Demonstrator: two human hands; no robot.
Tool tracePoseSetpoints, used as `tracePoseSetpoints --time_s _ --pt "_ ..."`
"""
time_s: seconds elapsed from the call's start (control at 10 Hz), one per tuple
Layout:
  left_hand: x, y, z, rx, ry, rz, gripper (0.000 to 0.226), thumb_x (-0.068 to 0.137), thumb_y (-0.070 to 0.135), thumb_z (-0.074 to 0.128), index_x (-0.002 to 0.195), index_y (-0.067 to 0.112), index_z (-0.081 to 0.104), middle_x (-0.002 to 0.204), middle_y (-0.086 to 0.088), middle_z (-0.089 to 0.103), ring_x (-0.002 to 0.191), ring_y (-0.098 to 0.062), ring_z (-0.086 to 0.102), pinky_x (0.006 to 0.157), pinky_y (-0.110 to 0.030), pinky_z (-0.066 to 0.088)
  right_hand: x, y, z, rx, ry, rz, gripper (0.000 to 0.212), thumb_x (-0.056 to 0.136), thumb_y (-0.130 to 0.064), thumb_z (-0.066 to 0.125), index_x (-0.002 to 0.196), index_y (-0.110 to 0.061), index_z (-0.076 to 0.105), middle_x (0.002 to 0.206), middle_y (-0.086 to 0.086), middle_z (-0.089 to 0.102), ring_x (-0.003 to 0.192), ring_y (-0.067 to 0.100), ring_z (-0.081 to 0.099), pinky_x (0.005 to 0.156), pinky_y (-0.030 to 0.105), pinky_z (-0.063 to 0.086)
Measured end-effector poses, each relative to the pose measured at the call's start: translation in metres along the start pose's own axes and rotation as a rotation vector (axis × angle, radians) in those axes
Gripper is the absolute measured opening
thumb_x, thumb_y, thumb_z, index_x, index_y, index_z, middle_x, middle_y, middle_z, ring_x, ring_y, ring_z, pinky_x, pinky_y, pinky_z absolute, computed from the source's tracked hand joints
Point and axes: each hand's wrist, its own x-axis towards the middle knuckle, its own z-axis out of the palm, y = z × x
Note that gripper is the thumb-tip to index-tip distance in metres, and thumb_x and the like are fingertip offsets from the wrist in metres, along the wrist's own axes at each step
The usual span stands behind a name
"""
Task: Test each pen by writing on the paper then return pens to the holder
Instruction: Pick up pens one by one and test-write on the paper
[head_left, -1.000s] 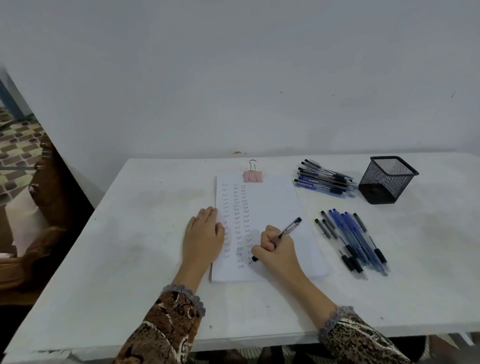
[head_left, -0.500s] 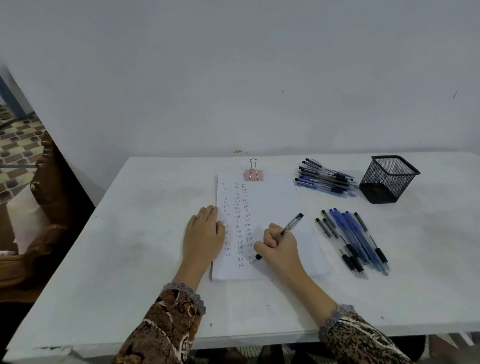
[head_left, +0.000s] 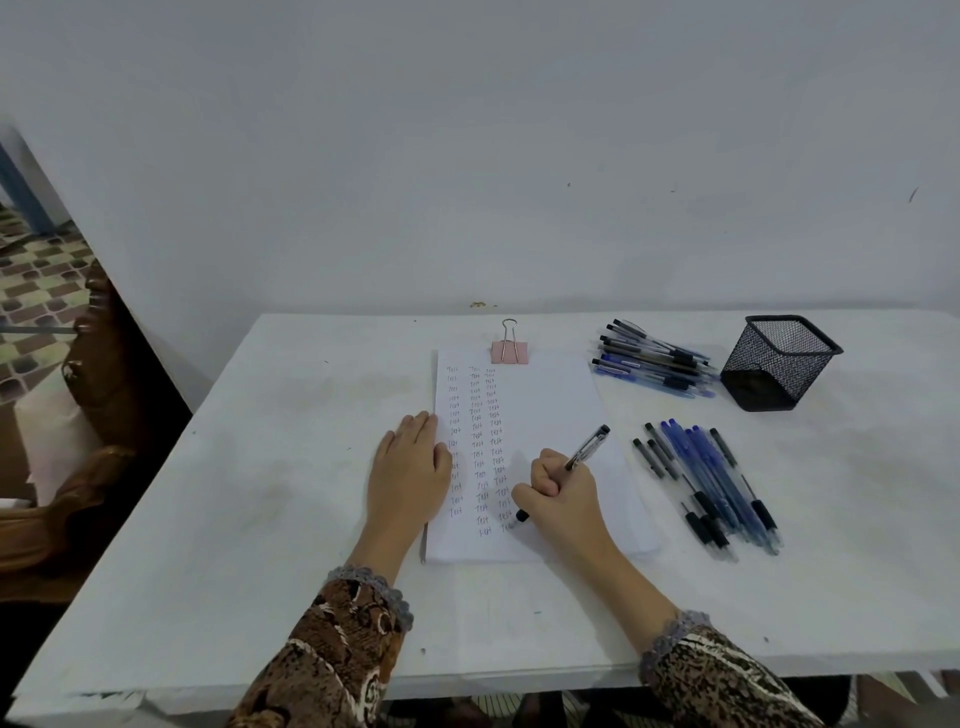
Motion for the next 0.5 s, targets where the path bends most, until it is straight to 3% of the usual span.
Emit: tracePoseSetpoints --time_s 0.5 --pt "-0.0008 -0.0004 -0.0011 -0.004 -0.012 -0.002 0.048 0.099 0.024 0.029 0.145 0.012 0.026 0.154 -0.001 0.024 0.143 -0.014 0.014 0.117 -0.03 0.006 -0.0004 0.0052 0.0 0.026 0.046 -0.044 0.042 0.06 0.003 0.052 0.049 -0.022 0.02 0.059 -0.008 0.022 0.05 0.003 0.023 0.049 0.012 0.02"
